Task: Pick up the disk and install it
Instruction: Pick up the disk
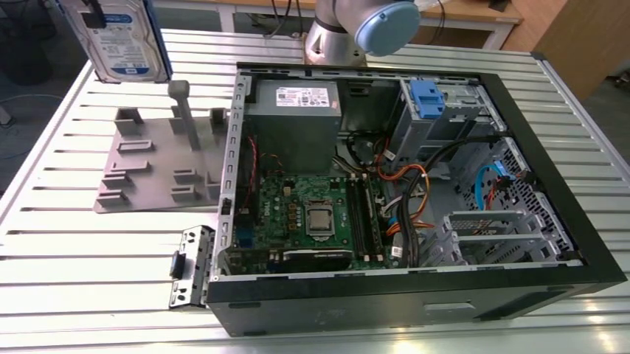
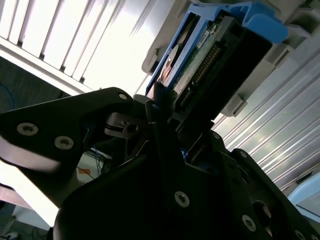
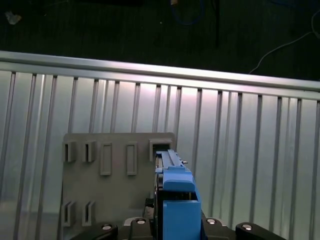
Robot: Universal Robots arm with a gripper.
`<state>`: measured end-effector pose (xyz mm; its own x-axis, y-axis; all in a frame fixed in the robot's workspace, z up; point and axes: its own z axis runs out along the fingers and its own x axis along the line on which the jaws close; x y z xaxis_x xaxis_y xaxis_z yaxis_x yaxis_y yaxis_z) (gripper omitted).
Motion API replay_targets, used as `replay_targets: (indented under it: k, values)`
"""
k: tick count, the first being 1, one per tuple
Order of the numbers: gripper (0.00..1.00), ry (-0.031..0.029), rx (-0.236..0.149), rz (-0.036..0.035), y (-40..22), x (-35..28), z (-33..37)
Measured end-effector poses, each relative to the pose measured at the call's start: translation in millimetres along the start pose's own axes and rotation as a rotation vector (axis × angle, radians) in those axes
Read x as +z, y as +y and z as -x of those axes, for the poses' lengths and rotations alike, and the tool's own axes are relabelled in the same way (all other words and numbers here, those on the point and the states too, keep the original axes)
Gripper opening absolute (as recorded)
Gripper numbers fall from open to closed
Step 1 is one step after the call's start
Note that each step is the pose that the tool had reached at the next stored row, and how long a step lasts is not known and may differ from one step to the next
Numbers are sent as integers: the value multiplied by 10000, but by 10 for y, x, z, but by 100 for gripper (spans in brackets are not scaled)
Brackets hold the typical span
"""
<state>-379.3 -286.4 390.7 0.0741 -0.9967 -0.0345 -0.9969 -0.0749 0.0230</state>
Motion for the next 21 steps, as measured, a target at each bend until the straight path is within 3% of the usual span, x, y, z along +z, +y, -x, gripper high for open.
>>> replay_targets:
  k: [21]
  values:
    - [36, -16, 0, 0, 9, -411, 14]
